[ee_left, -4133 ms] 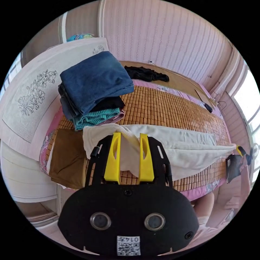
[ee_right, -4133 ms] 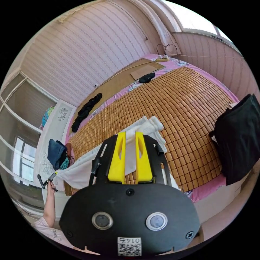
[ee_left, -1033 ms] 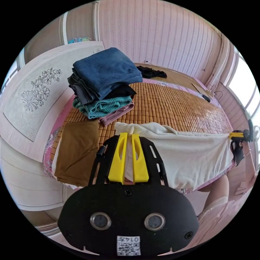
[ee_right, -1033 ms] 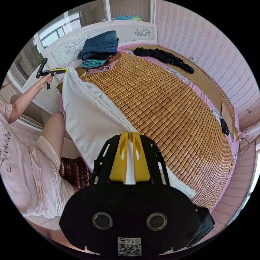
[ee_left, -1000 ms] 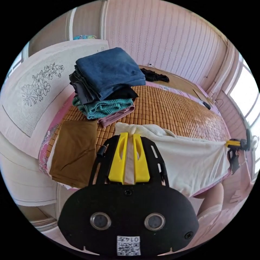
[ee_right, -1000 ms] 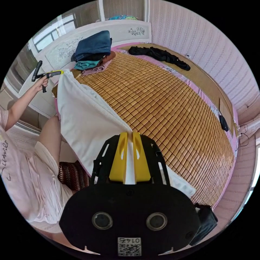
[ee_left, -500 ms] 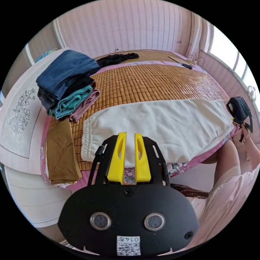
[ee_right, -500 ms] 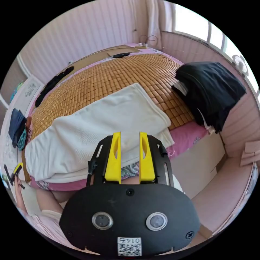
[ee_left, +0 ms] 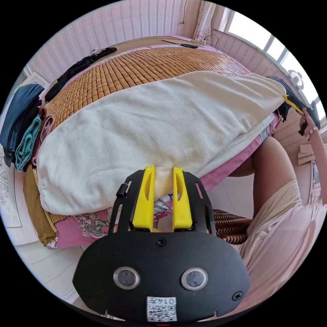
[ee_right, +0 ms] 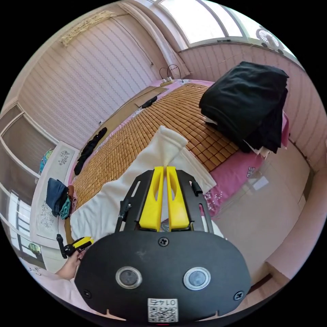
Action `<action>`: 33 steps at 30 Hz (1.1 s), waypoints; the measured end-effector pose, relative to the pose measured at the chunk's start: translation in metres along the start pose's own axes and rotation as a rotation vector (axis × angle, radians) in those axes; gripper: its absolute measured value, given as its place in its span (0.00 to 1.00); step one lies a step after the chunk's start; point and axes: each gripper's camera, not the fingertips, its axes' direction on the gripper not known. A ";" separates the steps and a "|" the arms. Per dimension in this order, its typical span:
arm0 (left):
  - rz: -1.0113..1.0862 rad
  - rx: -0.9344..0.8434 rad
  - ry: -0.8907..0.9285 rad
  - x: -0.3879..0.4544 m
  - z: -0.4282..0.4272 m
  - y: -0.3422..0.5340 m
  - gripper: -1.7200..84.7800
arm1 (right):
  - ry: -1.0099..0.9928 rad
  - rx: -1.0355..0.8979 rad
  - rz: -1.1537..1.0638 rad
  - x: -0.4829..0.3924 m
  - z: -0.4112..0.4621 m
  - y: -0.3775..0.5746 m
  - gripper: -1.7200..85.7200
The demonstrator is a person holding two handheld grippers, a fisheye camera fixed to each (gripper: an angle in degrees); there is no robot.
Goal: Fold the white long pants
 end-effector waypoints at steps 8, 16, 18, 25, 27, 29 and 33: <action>0.098 -0.018 0.024 0.027 -0.016 -0.015 0.12 | 0.100 -0.290 0.097 0.061 0.072 0.004 0.03; 0.263 -0.096 -0.066 0.074 0.011 -0.033 0.07 | 0.094 -0.317 0.050 0.051 0.079 -0.012 0.03; 0.296 -0.081 -0.065 0.079 0.004 -0.035 0.04 | 0.075 -0.296 0.036 0.049 0.074 -0.017 0.03; 0.362 -0.117 -0.027 0.092 -0.005 -0.033 0.08 | 0.121 -0.411 0.012 0.049 0.106 -0.016 0.03; 0.333 -0.154 -0.016 0.094 0.013 -0.032 0.09 | 0.143 -0.399 0.010 0.044 0.108 -0.017 0.03; 0.331 -0.125 -0.012 0.098 0.005 -0.032 0.10 | 0.208 -0.385 -0.010 0.034 0.101 -0.022 0.03; 0.326 -0.089 -0.021 0.104 -0.023 -0.027 0.11 | 0.419 -0.322 -0.254 -0.023 0.091 -0.027 0.02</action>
